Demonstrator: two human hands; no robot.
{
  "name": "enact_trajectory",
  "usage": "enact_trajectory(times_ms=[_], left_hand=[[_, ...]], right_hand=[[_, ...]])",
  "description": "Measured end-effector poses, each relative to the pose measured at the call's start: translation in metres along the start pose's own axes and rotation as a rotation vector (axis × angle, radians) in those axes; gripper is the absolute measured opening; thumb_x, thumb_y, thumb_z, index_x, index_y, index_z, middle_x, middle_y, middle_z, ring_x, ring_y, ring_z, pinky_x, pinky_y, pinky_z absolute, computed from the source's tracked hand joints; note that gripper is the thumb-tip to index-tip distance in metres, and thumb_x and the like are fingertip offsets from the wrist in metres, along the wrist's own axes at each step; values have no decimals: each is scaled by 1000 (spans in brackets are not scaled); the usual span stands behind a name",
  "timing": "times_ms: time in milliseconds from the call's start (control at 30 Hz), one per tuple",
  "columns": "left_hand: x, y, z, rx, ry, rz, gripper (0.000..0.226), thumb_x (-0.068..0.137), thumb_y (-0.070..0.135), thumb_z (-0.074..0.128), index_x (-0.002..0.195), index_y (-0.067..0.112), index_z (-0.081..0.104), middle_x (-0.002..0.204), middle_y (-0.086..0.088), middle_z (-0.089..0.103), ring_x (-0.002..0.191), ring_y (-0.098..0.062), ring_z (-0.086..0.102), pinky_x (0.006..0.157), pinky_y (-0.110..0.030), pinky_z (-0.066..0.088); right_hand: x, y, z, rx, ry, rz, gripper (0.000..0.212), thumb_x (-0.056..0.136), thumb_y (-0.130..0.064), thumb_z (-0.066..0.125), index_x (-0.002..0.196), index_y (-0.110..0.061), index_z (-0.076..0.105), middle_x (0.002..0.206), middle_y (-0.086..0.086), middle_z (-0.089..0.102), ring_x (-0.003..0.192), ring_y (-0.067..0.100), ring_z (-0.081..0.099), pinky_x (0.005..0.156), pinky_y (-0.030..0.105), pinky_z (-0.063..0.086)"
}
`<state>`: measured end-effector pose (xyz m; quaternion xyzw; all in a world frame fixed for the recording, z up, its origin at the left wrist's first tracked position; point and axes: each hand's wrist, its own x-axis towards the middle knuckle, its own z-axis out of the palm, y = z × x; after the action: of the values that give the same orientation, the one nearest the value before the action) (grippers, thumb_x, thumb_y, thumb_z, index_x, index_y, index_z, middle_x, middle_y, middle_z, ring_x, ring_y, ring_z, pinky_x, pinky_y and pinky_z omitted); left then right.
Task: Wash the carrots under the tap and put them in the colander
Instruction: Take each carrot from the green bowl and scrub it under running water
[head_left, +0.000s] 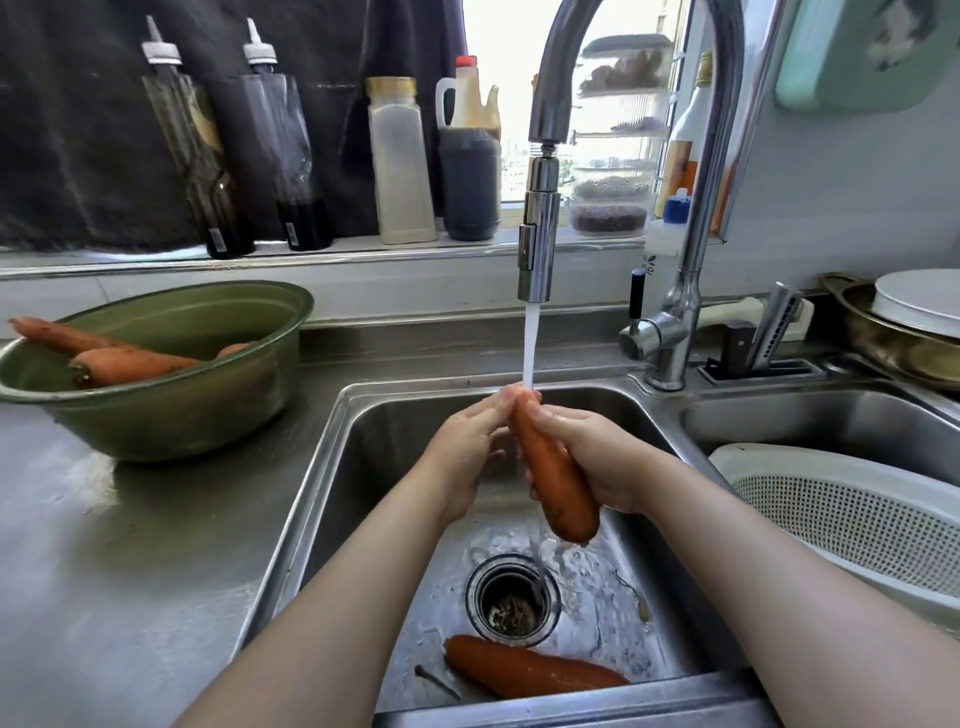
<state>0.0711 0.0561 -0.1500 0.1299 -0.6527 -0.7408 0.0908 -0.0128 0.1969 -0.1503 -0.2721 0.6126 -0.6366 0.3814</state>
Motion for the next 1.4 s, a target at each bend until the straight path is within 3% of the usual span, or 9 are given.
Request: enact_trajectory(times_ms=[267,433,500,600,733,867,1100,1233,1400], left_hand=[[-6,6,1,-44,145,50,20,99,29,66,111,20,79,94,4,77,93,-12,65,72,-21,49],[-4,8,-3,34,103,37,24,97,38,69,112,24,79,100,2,79,105,-17,68,98,-38,47],[-5,8,-5,35,9,30,25,96,34,71,119,26,77,100,-6,79,89,-21,72,90,-41,57],[-5,8,-3,-33,33,76,25,95,23,73,119,21,76,94,-6,78,71,-12,72,64,-23,58],[-4,8,-4,-38,135,79,21,95,28,72,113,20,79,98,-2,77,92,-16,66,75,-26,53],[-1,6,-12,101,176,98,20,98,28,68,110,17,80,87,4,74,82,-9,64,68,-19,48],[1,2,-17,90,-117,-33,28,107,36,53,115,11,64,72,-1,63,68,-19,64,81,-40,55],[-1,-1,-26,276,-280,-187,57,81,41,83,121,11,54,102,-5,67,93,-21,63,96,-44,51],[-2,-1,-35,211,-273,-231,20,96,15,69,113,11,59,96,-7,71,79,-15,72,61,-28,59]], right_hand=[[2,5,5,-29,48,91,59,108,-57,32,110,-6,61,76,12,64,64,27,62,68,41,58],[4,7,4,-36,97,59,63,105,-61,37,99,-4,66,75,16,61,61,28,59,61,38,54],[6,7,1,-7,79,79,69,97,-69,45,94,-4,67,79,16,62,63,28,60,64,38,54],[5,3,1,11,-16,94,66,89,-71,54,104,-8,65,82,10,62,67,24,59,65,37,55],[5,4,0,66,-76,10,33,102,-32,58,125,-8,59,96,12,64,77,25,65,74,44,57],[6,9,2,0,-87,48,16,104,-27,59,112,-19,70,96,10,67,80,24,66,78,45,56],[11,-2,25,66,180,101,61,104,-63,38,103,-7,63,71,9,62,56,22,58,58,35,56],[15,-1,23,274,246,44,41,110,-43,41,117,-9,62,84,11,69,70,23,68,68,39,59],[18,-1,14,461,198,-42,23,109,-5,41,127,-5,55,110,16,60,95,28,65,81,41,57]])
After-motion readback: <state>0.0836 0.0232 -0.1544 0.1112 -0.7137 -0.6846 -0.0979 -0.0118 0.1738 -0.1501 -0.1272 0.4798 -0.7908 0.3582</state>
